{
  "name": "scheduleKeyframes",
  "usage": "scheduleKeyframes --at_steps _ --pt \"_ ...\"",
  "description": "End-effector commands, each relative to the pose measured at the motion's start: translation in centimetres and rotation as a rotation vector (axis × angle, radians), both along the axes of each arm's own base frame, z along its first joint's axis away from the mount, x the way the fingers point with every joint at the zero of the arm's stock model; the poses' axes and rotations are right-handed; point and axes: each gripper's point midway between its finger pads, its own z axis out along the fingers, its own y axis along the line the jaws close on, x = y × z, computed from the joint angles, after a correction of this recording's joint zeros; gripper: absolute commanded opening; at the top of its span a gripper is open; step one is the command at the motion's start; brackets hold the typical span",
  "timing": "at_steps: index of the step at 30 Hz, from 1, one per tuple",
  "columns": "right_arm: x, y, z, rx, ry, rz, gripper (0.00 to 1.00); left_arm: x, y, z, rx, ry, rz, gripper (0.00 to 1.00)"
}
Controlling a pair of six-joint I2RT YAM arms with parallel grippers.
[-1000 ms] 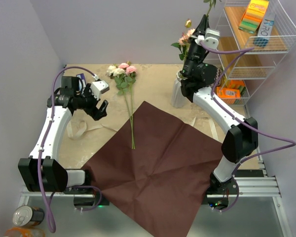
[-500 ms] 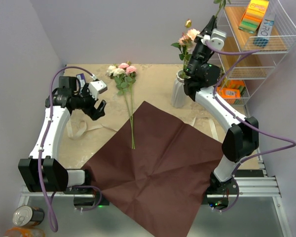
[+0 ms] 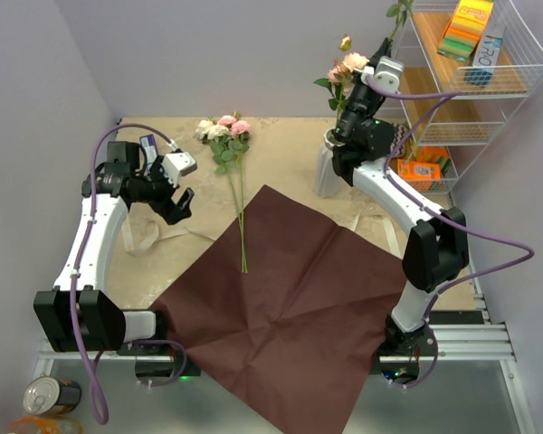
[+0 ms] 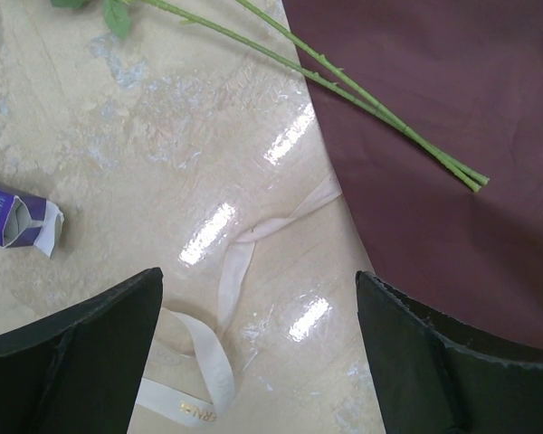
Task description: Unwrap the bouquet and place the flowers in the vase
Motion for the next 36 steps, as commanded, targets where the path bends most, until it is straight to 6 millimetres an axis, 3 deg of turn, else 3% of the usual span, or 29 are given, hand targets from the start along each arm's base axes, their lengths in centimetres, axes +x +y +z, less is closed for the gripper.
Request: scheduleKeyframes --at_steps 1,5,7,8,9,14,18,21,24,27,28,31,34,35,36 --pt "-1.0 -1.3 0.1 0.044 -0.035 -0.044 0.0 0.1 0.1 2.3 -0.002 -0.073 -0.032 0.93" --pt "-0.8 -1.2 -1.5 0.046 0.035 -0.089 0.01 -0.1 0.1 2.5 -0.008 -0.073 -0.041 0.98" --pt "-0.9 -1.2 -2.8 0.065 0.116 -0.159 0.17 -0.2 -0.1 2.7 -0.015 -0.073 -0.053 0.99" --pt "-0.6 -1.0 -3.8 0.071 0.157 -0.182 0.34 -0.3 -0.1 2.6 -0.017 -0.07 -0.059 0.99" --pt "-0.7 -1.0 -4.1 0.076 0.19 -0.205 0.38 -0.4 -0.2 2.9 -0.021 -0.069 -0.063 1.0" --pt "-0.7 1.7 -7.2 0.066 0.357 -0.139 0.43 0.1 -0.1 3.6 -0.023 -0.085 -0.045 0.99" --pt "-0.6 3.0 -8.4 0.106 0.422 -0.06 0.51 0.1 -0.2 4.5 -0.031 -0.105 -0.038 0.99" --pt "-0.7 5.6 -9.1 0.015 0.489 -0.023 0.57 0.0 -0.3 4.9 -0.04 -0.116 -0.035 1.0" --pt "-1.7 10.5 -9.3 -0.125 0.521 0.061 0.58 -0.2 -0.5 5.1 -0.049 -0.121 -0.035 1.0" --pt "-2.7 13.2 -9.5 -0.177 0.551 0.115 0.58 -0.2 -0.6 5.4 -0.062 -0.128 -0.03 0.99" --pt "-3.2 13.1 -9.1 -0.162 0.552 0.125 0.58 -0.2 -0.7 5.6 -0.069 -0.129 -0.026 0.99" --pt "-3.5 14.6 -10.1 -0.147 0.598 0.242 0.6 -0.2 -0.8 6.0 -0.081 -0.137 -0.018 0.99" --pt "-4.2 18.4 -12.3 -0.256 0.681 0.369 0.61 -0.1 -0.8 6.2 -0.088 -0.146 0.003 1.0" --pt "-4.2 19.9 -14.6 -0.333 0.752 0.38 0.61 0.1 -0.8 6.2 -0.093 -0.151 0.007 0.99" --pt "-4.9 21.7 -14.4 -0.363 0.764 0.424 0.62 0.1 -0.8 6.3 -0.098 -0.151 0.012 0.99"
